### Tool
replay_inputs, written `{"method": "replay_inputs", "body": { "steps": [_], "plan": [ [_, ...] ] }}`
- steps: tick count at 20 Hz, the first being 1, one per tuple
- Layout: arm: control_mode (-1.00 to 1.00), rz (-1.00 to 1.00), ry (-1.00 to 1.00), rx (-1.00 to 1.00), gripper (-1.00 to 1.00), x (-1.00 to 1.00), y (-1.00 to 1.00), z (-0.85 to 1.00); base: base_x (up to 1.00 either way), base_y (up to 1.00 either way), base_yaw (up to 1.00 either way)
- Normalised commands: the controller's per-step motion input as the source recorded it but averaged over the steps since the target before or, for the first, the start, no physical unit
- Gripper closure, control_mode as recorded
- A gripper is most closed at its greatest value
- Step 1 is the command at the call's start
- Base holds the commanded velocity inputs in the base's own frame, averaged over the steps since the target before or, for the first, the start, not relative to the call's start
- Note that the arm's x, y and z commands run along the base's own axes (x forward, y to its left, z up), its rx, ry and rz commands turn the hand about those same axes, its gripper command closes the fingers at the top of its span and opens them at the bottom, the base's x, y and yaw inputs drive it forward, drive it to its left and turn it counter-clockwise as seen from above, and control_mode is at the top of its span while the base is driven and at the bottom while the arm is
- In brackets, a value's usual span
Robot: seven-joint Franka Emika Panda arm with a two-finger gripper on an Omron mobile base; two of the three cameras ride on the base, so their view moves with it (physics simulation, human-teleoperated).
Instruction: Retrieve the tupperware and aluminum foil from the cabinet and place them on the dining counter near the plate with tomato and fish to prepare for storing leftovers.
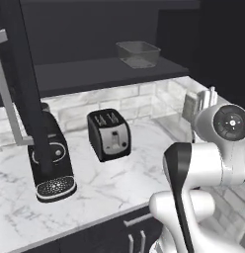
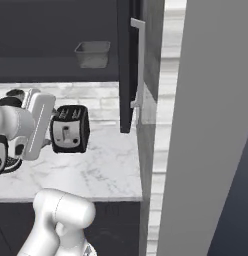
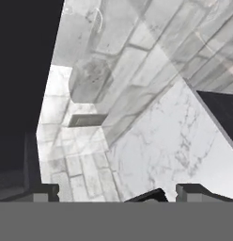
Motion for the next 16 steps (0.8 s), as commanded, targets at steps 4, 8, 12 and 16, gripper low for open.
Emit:
{"method": "replay_inputs", "body": {
  "steps": [4, 8, 12, 16],
  "plan": [
    [1.0, 0.0, 0.0, 0.0, -1.0, 0.0, 0.0, 0.0, 1.0, 0.0, 0.47],
    [1.0, 0.0, 0.0, 0.0, -1.0, 0.0, 0.0, 0.0, 0.78, 0.0, 0.43],
    [-1.0, 0.01, 0.06, 0.0, -1.0, 0.25, 0.0, 0.0, 0.3, 0.0, 0.09],
    [-1.0, 0.02, 0.04, -0.05, -1.0, 0.19, 0.16, 0.05, 0.0, 0.0, 0.0]
  ]
}}
